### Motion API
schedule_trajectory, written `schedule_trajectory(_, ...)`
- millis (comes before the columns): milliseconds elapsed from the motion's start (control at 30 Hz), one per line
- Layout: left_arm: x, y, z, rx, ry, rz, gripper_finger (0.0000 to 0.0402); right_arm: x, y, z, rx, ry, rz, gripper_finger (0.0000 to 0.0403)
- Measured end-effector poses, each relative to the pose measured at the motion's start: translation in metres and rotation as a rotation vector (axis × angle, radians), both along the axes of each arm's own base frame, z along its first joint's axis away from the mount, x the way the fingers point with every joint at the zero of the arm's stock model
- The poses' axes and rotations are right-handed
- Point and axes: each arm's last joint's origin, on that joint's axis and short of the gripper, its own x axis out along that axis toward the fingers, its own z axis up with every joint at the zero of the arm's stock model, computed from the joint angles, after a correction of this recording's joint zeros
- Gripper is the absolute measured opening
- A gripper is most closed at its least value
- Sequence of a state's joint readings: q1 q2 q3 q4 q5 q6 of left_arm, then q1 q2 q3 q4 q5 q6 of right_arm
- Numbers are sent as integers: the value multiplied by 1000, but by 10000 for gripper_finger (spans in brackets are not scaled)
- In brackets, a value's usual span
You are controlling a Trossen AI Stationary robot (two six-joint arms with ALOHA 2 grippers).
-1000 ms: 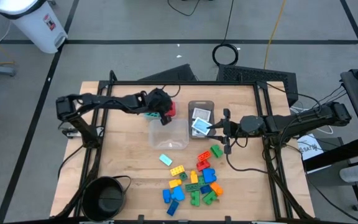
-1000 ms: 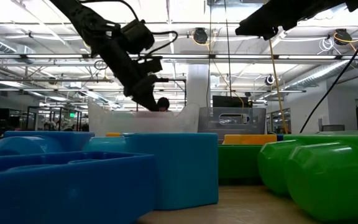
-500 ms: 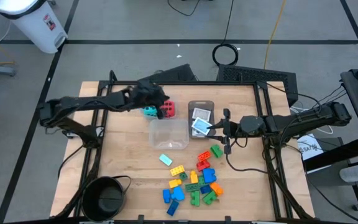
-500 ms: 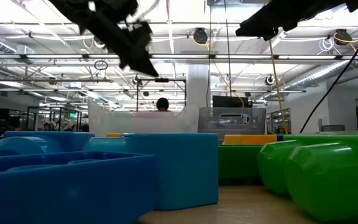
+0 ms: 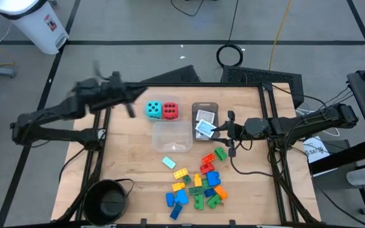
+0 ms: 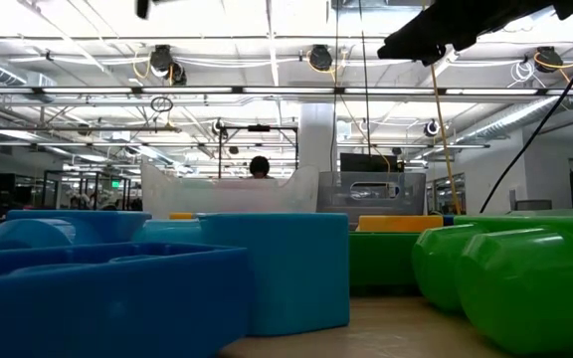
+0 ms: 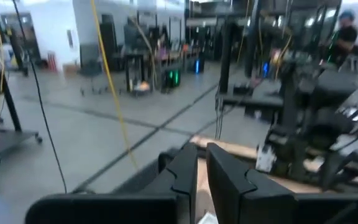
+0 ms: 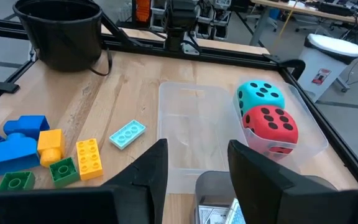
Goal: Pick & Place Toys
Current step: Put the green game piece into the bottom transparent bin
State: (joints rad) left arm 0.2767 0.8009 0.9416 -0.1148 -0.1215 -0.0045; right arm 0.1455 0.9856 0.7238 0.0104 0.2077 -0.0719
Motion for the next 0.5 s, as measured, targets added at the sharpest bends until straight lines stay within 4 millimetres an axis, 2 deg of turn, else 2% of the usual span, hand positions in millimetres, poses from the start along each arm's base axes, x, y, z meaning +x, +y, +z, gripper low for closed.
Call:
schedule_trajectory(133,-36,-12,8,8,-35,-11,42,0,0,0,0,0,0,139)
schedule_trajectory(267,-64,-19,3,-4,9,-10,42,0,0,0,0,0,0,139)
schedule_trajectory(367,-81,-24,-5,-29,75,-10,42,0,0,0,0,1,0,139)
schedule_trajectory(500,-93,-27,-18,-150,151,-3,42,0,0,0,0,1,0,139)
